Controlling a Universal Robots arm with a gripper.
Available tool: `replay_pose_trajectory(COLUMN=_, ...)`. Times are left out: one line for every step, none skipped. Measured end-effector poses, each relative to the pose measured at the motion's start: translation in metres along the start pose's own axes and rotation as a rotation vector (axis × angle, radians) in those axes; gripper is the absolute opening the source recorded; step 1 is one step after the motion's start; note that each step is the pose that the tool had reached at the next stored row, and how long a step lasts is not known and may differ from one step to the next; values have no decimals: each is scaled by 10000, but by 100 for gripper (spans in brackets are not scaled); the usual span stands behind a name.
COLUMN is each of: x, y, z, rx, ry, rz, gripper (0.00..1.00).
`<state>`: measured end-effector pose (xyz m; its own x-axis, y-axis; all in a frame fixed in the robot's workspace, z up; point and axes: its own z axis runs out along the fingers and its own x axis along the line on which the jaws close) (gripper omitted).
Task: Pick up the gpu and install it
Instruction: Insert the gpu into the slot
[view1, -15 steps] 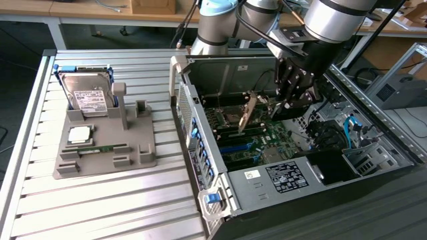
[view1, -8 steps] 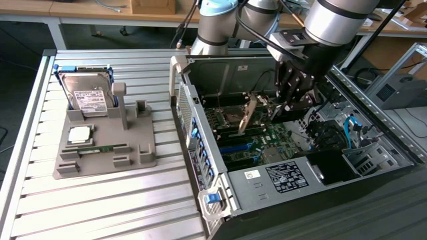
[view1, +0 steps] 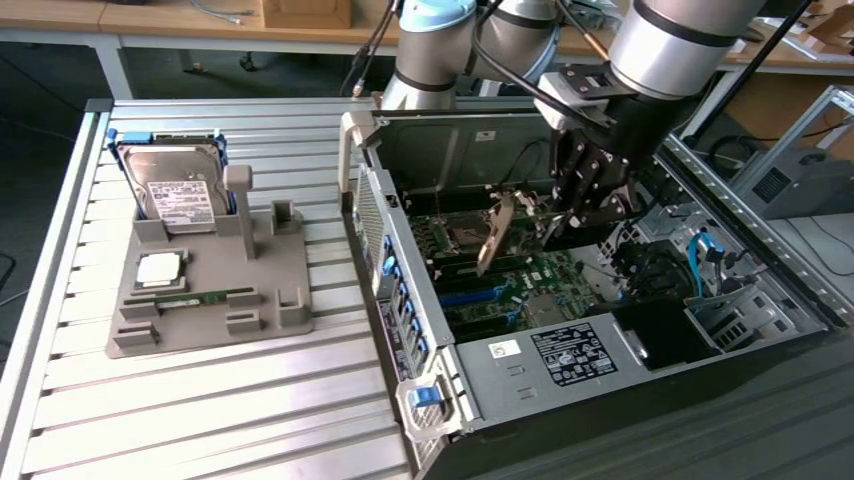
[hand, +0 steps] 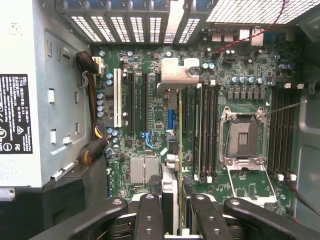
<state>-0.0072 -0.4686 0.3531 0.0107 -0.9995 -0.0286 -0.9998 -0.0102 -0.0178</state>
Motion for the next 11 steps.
replay_pose_trajectory(x=3, y=0, z=3, rx=0, ry=-1, rz=-2, gripper=27)
replay_pose_trajectory(x=7, y=1, z=7, rx=0, ry=-1, rz=-2, gripper=27)
replay_pose_trajectory(x=10, y=2, z=10, rx=0, ry=0, rz=-3, gripper=27)
replay_pose_trajectory(x=13, y=3, z=12, rx=0, ry=0, rz=-3, gripper=27)
replay_pose_trajectory(x=16, y=3, z=16, rx=0, ry=0, rz=-5, gripper=27)
replay_pose_trajectory(x=19, y=4, z=18, rx=0, ry=0, rz=-7, gripper=27)
replay_pose_trajectory(x=23, y=5, z=21, rx=0, ry=0, rz=-8, gripper=27)
replay_pose_trajectory(x=27, y=6, z=24, rx=-1, ry=0, rz=-9, gripper=27)
replay_pose_trajectory(x=30, y=8, z=28, rx=0, ry=0, rz=-10, gripper=27)
replay_pose_trajectory(x=31, y=11, z=31, rx=0, ry=1, rz=-11, gripper=27)
replay_pose_trajectory(x=31, y=15, z=35, rx=-1, ry=2, rz=-10, gripper=27)
